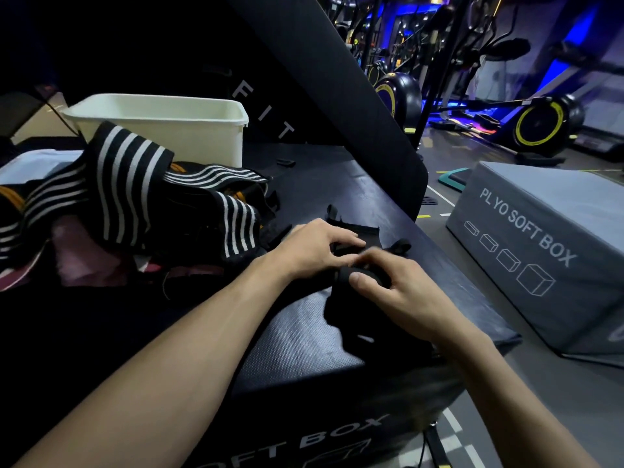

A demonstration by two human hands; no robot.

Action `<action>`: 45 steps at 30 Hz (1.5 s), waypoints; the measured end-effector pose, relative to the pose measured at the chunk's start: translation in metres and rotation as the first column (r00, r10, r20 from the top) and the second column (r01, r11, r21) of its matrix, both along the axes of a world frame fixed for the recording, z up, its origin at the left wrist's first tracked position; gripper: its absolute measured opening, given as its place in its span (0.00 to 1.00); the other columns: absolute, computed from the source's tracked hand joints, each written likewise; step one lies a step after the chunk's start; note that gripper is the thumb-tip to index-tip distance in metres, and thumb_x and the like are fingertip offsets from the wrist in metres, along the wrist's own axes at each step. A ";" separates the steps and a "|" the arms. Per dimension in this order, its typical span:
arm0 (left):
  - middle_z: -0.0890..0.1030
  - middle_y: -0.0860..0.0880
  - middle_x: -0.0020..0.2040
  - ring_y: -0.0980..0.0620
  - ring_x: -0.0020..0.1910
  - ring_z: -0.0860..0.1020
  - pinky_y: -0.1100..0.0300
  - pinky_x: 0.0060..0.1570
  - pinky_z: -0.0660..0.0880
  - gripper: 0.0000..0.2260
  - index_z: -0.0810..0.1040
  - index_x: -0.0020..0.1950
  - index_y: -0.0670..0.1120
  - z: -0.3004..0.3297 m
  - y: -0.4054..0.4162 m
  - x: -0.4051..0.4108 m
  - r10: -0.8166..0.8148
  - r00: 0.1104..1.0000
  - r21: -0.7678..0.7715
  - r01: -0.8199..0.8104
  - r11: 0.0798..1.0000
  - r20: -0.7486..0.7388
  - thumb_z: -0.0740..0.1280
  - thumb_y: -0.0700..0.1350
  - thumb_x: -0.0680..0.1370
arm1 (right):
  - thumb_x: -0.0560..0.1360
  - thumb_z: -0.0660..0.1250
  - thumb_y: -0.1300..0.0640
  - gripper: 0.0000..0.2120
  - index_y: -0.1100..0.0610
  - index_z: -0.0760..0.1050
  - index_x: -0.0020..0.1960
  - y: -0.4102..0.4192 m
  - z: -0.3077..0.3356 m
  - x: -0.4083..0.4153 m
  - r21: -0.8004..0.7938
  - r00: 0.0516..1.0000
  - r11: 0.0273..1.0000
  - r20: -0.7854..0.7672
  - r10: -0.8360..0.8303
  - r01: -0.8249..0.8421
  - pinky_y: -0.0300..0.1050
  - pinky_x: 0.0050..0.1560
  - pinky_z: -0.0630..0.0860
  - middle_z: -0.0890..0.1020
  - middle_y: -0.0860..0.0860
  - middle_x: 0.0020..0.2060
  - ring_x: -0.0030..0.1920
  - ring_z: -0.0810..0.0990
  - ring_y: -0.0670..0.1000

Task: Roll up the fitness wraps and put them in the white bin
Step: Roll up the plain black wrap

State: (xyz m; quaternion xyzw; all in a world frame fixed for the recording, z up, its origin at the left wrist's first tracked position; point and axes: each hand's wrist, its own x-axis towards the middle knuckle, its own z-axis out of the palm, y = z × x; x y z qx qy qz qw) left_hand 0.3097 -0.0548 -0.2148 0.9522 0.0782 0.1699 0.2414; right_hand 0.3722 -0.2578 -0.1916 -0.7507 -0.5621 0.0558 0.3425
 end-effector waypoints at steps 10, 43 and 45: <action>0.83 0.67 0.58 0.65 0.61 0.78 0.54 0.68 0.71 0.27 0.81 0.63 0.66 0.007 -0.004 -0.004 0.001 1.000 -0.082 -0.002 0.997 -0.023 0.62 0.71 0.66 | 0.78 0.70 0.50 0.07 0.40 0.78 0.42 0.012 0.000 0.004 0.054 0.995 0.994 -0.043 -0.089 0.091 0.27 0.50 0.66 0.76 0.48 0.47 0.50 0.77 0.41; 0.86 0.59 0.54 0.68 0.56 0.80 0.74 0.58 0.71 0.11 0.87 0.56 0.52 0.009 -0.003 -0.008 -0.093 0.995 -0.301 0.095 0.949 0.018 0.78 0.48 0.75 | 0.72 0.59 0.28 0.29 0.46 0.74 0.62 -0.016 0.001 -0.001 -0.073 0.934 0.991 0.348 -0.080 0.112 0.51 0.50 0.76 0.80 0.45 0.52 0.49 0.80 0.53; 0.86 0.59 0.44 0.67 0.45 0.82 0.75 0.48 0.72 0.06 0.87 0.53 0.49 0.016 -0.004 -0.010 -0.003 0.993 -0.265 0.034 0.964 0.114 0.76 0.44 0.77 | 0.72 0.59 0.28 0.28 0.47 0.74 0.60 -0.014 0.000 0.001 -0.058 0.940 0.991 0.327 -0.095 0.120 0.53 0.49 0.77 0.81 0.46 0.50 0.49 0.81 0.53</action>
